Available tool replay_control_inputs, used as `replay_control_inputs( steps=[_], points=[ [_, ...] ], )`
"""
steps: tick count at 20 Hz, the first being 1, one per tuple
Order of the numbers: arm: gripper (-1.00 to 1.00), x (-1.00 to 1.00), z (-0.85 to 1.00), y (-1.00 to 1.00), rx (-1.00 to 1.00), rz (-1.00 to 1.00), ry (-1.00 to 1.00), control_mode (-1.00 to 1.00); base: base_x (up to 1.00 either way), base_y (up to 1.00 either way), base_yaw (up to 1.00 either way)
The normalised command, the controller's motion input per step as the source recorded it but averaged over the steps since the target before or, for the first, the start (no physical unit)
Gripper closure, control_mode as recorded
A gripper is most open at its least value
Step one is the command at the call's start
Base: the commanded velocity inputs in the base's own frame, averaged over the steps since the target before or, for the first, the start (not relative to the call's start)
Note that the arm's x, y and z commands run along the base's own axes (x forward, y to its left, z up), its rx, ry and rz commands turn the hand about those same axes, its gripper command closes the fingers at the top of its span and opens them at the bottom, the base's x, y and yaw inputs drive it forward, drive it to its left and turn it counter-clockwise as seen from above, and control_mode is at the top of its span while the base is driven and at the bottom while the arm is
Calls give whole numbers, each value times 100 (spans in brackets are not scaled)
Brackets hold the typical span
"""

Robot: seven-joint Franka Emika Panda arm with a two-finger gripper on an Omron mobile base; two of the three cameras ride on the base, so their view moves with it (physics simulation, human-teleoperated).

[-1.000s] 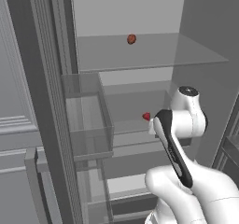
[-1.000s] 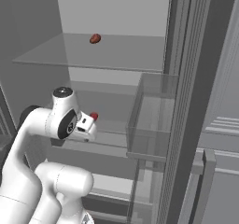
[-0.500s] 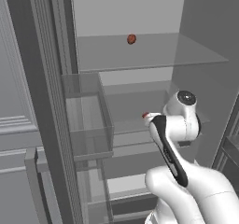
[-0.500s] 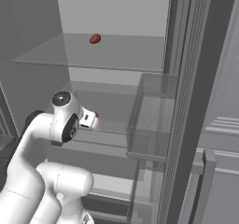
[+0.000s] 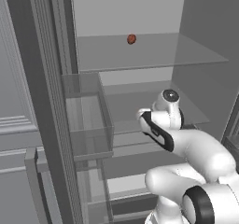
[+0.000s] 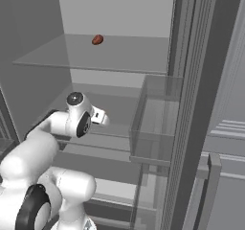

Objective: Take the strawberry from the fridge and place it on top of the pancake, located on the dining counter.

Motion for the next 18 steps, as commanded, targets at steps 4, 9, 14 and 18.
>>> replay_control_inputs(
  steps=[4, 9, 14, 18],
  points=[
    [-100, 38, -11, -1, 0, 0, 0, -100, 0, 0, 0],
    [-100, 27, -18, 0, 0, 3, 0, -100, 0, 0, 0],
    [-100, 20, -26, 0, 0, 6, -2, -100, 0, 0, 0],
    [-100, 16, -18, 0, 0, 6, 0, -100, 0, 0, 0]
  ],
)
